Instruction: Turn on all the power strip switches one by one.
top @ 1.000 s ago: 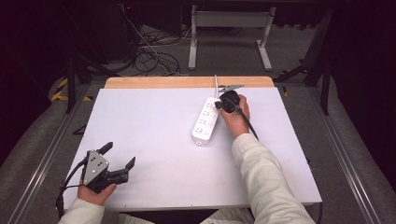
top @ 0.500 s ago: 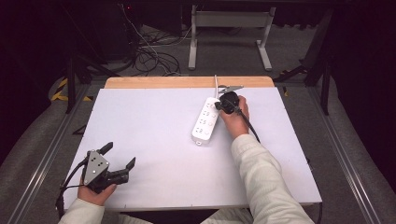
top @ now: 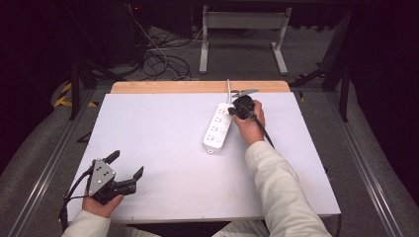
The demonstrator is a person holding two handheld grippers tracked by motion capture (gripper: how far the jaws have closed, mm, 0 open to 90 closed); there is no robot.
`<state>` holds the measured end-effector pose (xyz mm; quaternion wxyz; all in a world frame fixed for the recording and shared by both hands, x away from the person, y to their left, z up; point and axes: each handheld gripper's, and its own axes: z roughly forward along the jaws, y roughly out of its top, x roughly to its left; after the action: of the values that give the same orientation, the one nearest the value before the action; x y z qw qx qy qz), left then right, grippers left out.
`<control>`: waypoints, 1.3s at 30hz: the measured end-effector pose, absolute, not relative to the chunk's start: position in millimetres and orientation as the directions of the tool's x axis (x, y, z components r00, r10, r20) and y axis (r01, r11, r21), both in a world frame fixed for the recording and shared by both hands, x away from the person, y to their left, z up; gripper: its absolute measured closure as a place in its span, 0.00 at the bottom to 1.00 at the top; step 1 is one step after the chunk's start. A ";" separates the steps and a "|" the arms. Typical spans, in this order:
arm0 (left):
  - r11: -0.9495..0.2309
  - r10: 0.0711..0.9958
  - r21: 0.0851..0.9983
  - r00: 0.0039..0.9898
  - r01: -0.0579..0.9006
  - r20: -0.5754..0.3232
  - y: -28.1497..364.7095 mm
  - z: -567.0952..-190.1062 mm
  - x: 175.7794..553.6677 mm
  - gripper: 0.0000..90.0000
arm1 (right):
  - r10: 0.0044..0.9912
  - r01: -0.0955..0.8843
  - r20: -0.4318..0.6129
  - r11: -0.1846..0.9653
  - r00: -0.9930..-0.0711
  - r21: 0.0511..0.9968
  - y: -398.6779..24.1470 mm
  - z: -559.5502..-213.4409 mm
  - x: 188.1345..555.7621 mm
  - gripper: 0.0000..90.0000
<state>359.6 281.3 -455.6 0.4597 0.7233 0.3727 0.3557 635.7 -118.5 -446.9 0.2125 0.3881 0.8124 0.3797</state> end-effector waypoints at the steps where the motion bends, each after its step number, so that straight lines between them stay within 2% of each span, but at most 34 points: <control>1: -0.297 0.867 0.931 0.469 0.214 0.169 281.6 -455.7 360.0 0.12 | 0.792 0.469 -0.051 0.410 -0.608 0.782 -118.5 -446.9 635.7 1.00; 2: -0.300 0.867 0.930 0.468 0.215 0.171 282.0 -455.6 360.6 0.12 | 0.784 0.431 -0.052 0.394 -0.619 0.812 -118.8 -436.5 629.4 1.00; 8: -0.303 0.866 0.929 0.468 0.214 0.174 280.2 -455.5 359.8 0.12 | 0.755 0.378 -0.056 0.389 -0.653 0.840 -121.1 -411.2 611.7 1.00; 18: -0.301 0.867 0.929 0.466 0.215 0.173 278.9 -455.2 359.2 0.12 | 0.719 0.340 -0.048 0.386 -0.693 0.858 -129.7 -385.3 577.1 0.78; 20: -0.302 0.867 0.929 0.467 0.215 0.174 278.7 -454.9 359.1 0.12 | 0.710 0.326 -0.050 0.384 -0.702 0.864 -131.6 -380.8 570.3 0.72; 21: -0.302 0.867 0.928 0.467 0.216 0.173 278.7 -454.9 359.0 0.12 | 0.703 0.309 -0.056 0.381 -0.709 0.872 -133.9 -376.7 563.5 0.65; 22: -0.302 0.867 0.928 0.466 0.216 0.174 278.6 -454.8 358.9 0.12 | 0.703 0.309 -0.056 0.381 -0.709 0.872 -133.9 -376.7 563.5 0.65; 27: -0.300 0.866 0.929 0.470 0.218 0.169 278.3 -454.3 358.1 0.12 | 0.682 0.290 -0.042 0.365 -0.730 0.885 -138.3 -370.4 545.3 0.49; 31: -0.304 0.864 0.928 0.473 0.215 0.173 277.2 -453.7 357.3 0.12 | 0.658 0.265 -0.046 0.365 -0.751 0.892 -142.8 -367.2 528.0 0.43; 39: -0.307 0.863 0.928 0.473 0.213 0.177 275.6 -453.0 355.9 0.12 | 0.620 0.260 0.004 0.322 -0.785 0.910 -161.2 -368.6 497.1 0.39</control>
<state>355.9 275.6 -453.0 0.4574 0.7261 0.3704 0.3554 497.1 -161.2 -368.6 0.1761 0.2770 0.7939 0.5119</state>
